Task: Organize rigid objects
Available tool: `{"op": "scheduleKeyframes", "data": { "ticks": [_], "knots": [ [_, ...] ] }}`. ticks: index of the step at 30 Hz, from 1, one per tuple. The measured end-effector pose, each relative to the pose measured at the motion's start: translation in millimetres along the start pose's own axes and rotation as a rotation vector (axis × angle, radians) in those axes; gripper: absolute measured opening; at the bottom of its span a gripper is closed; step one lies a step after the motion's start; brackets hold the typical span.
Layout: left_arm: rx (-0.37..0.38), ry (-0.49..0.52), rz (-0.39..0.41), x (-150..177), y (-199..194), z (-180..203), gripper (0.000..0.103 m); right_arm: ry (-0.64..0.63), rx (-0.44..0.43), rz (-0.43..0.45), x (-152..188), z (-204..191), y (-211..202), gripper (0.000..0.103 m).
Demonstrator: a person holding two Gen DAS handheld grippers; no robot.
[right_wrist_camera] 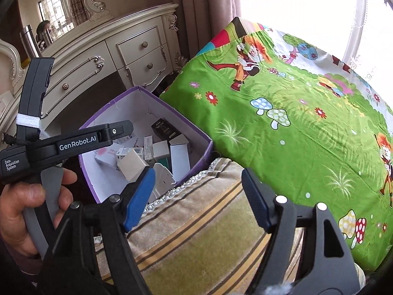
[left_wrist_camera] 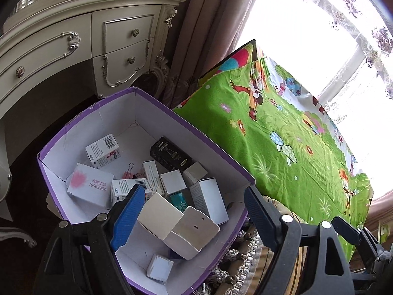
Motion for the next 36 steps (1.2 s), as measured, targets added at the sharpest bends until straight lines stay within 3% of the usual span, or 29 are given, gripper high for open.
{"op": "scheduleKeyframes", "data": {
  "ticks": [11, 21, 26, 31, 36],
  "knots": [
    [0.016, 0.072, -0.039, 17.4, 1.3, 30.1, 0.084, 0.072, 0.054, -0.009, 12.6, 37.1, -5.7, 0.078],
    [-0.193, 0.068, -0.023, 40.9, -58.3, -12.6, 0.084, 0.057, -0.002, -0.003, 11.2, -1.0, -21.1, 0.079],
    [-0.208, 0.047, 0.007, 58.4, -90.9, -17.4, 0.091, 0.034, -0.019, 0.021, 6.5, -28.0, -25.6, 0.079],
    [-0.27, 0.04, 0.047, 54.0, -99.9, -23.3, 0.098, 0.011, -0.044, 0.042, 8.9, -50.1, -21.5, 0.08],
    [-0.287, 0.026, -0.002, 59.3, -89.8, -30.9, 0.098, 0.006, -0.035, 0.007, 19.7, -51.7, -6.4, 0.08]
  ]
}}
Point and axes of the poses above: each gripper's, at about its wrist camera, not at the fingertips, and y roughly the way its jaws point, z to its right, x to its underside, the point moved 9 cm from there along y, roughly the way its jaws point, and after that the axes turned 13 degrees about x, right-handed, at the moved point
